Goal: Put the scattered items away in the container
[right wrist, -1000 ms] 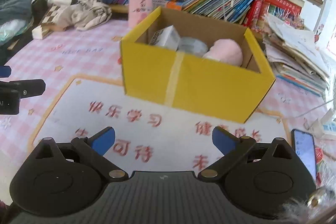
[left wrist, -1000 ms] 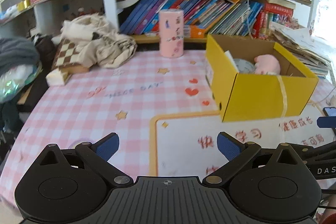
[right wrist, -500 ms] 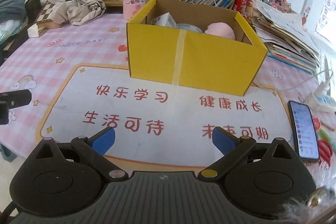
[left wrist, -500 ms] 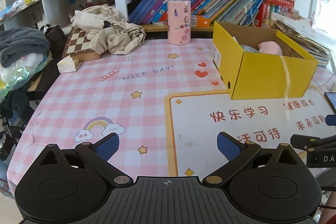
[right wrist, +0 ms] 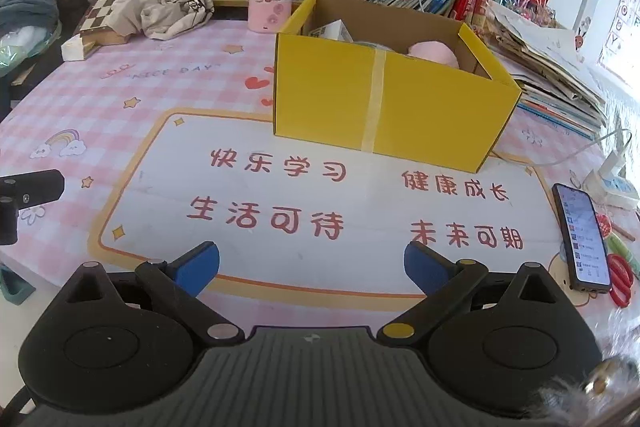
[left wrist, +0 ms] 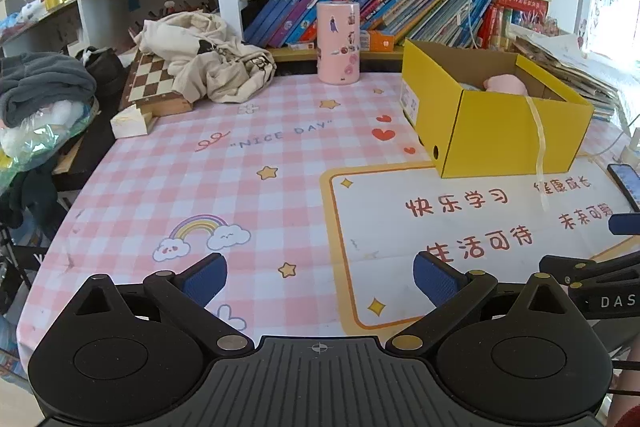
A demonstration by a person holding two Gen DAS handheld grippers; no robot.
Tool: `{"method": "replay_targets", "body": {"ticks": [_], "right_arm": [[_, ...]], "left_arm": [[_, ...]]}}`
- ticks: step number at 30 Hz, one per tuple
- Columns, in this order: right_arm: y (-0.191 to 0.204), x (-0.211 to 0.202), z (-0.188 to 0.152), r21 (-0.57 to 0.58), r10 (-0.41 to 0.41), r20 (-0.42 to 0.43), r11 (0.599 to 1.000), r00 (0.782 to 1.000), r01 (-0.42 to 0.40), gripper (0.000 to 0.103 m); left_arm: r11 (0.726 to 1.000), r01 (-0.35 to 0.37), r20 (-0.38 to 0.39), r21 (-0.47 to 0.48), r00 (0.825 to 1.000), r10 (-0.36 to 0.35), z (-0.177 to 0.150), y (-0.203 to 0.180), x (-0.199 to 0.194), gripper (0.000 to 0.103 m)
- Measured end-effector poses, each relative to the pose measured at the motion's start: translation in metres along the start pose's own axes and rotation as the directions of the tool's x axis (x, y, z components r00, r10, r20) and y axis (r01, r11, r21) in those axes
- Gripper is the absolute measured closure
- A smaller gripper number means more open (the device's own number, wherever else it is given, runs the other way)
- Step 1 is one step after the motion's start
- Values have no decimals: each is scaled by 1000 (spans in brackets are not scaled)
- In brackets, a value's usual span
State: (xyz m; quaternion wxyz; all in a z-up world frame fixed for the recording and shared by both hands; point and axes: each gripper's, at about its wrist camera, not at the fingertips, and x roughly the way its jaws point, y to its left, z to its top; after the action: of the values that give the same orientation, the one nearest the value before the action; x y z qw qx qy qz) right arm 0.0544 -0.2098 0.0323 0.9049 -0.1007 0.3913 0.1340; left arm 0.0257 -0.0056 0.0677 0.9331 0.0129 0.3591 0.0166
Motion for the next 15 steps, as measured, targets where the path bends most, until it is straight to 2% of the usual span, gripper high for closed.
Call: {"method": "replay_targets", "body": {"ticks": [15], "right_arm": [[2, -13, -2, 30, -29, 31, 999, 999, 28, 3]], "left_arm": [[999, 32, -3, 5, 999, -32, -6, 3, -6, 0]]}}
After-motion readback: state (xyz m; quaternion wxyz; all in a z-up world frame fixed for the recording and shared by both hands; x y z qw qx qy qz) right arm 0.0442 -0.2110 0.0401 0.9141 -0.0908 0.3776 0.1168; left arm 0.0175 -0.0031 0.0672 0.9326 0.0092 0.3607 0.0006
